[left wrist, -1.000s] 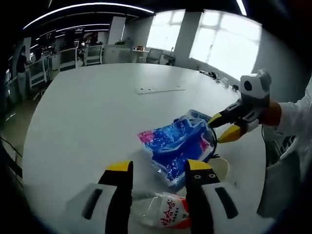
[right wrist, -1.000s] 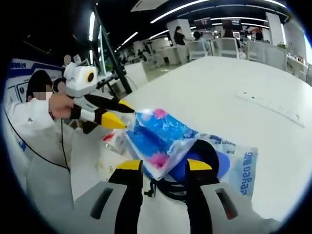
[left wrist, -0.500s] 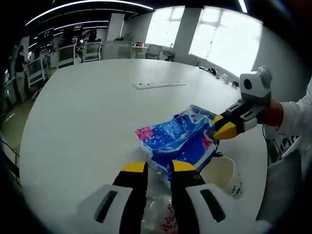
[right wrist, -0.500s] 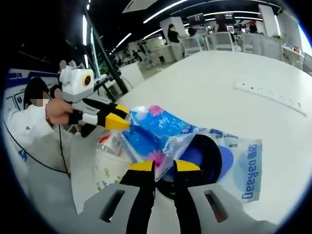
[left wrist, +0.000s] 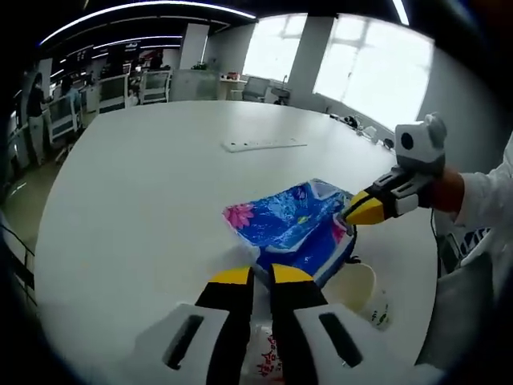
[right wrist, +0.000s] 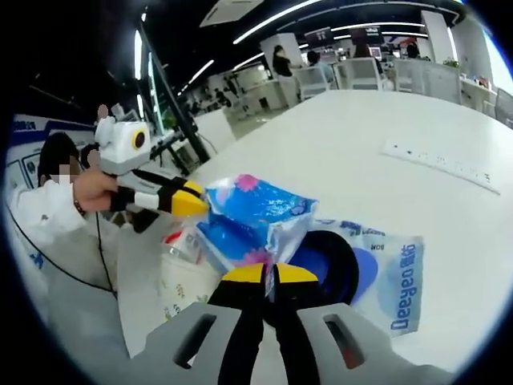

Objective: Arrange the tabletop items into an orderly group along one side of the table until the central work area is clear of visible clutter.

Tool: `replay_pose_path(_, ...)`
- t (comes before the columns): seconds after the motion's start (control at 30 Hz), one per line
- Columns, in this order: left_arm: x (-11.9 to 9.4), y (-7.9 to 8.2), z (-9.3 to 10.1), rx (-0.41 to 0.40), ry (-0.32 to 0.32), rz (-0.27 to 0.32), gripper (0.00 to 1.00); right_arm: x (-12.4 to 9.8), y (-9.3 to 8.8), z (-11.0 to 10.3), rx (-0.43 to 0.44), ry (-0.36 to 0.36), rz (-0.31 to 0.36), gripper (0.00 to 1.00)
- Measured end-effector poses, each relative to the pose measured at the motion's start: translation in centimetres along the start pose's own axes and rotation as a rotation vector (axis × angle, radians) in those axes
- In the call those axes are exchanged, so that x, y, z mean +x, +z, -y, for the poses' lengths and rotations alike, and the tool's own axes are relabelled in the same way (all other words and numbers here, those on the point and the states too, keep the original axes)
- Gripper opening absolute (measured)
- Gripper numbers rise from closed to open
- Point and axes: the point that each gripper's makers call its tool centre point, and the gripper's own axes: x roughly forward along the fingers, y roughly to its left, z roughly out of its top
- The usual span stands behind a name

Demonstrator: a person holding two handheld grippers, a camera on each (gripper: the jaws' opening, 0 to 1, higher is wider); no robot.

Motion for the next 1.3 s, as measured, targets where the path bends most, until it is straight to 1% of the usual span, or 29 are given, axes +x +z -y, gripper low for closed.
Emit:
replay_pose_path(0.13, -0.3, 0.6, 0.5, 0.008, -0.002, 0.016, 0.02, -0.7, 0.6, 0.1, -0.012, -0.003, 0.012, 0.00)
replay_pose_path(0.33, -1.0, 2.4, 2.0, 0.021, -0.002, 0.051, 0.01, -2.5, 1.7, 0.2, 0.004, 0.001, 0.047, 0.00)
replay_pose_path(0.43, -1.4, 3.5, 3.1, 0.021, -0.006, 0.071, 0.01, -3.9, 2.5, 0.2, 0.025, 0.014, 0.081, 0.00)
replay_pose_path(0.57, -1.8, 4.9, 4.6, 0.018, -0.019, 0.095, 0.01, -5.9, 3.1, 0.6, 0.025, 0.010, 0.098, 0.00)
replay_pose_path(0.6, -1.8, 5.0, 4.8, 0.019, -0.020, 0.097, 0.01, -6.3, 3.2, 0.6, 0.024, 0.012, 0.101, 0.00)
replay_pose_path(0.77, -1.7, 6.1, 6.8, 0.036, -0.034, 0.106, 0.01, -8.4, 3.6, 0.9, 0.013, 0.011, 0.119, 0.00)
replay_pose_path(0.83, -1.5, 6.5, 7.4, 0.030, -0.036, 0.110, 0.01, -9.0, 3.5, 0.9, 0.017, 0.008, 0.122, 0.00)
replay_pose_path(0.9, -1.3, 7.0, 8.2, 0.044, -0.040, 0.112, 0.01, -9.9, 3.7, 1.0, 0.026, 0.002, 0.137, 0.00)
replay_pose_path(1.0, -1.2, 8.1, 9.4, 0.050, -0.046, 0.123, 0.00, -11.2, 4.1, 1.2, 0.027, -0.006, 0.157, 0.00)
replay_pose_path(1.03, -1.2, 8.3, 9.7, 0.052, -0.048, 0.124, 0.00, -11.6, 4.1, 1.8, 0.026, -0.013, 0.161, 0.00)
replay_pose_path(1.17, -0.7, 9.5, 11.3, 0.067, -0.068, 0.122, 0.00, -13.5, 4.4, 2.8, 0.042, -0.031, 0.188, 0.00)
replay_pose_path(1.3, 0.0, 11.0, 13.2, 0.100, -0.087, 0.127, 0.00, -15.5, 4.6, 3.4, 0.046, -0.057, 0.210, 0.00)
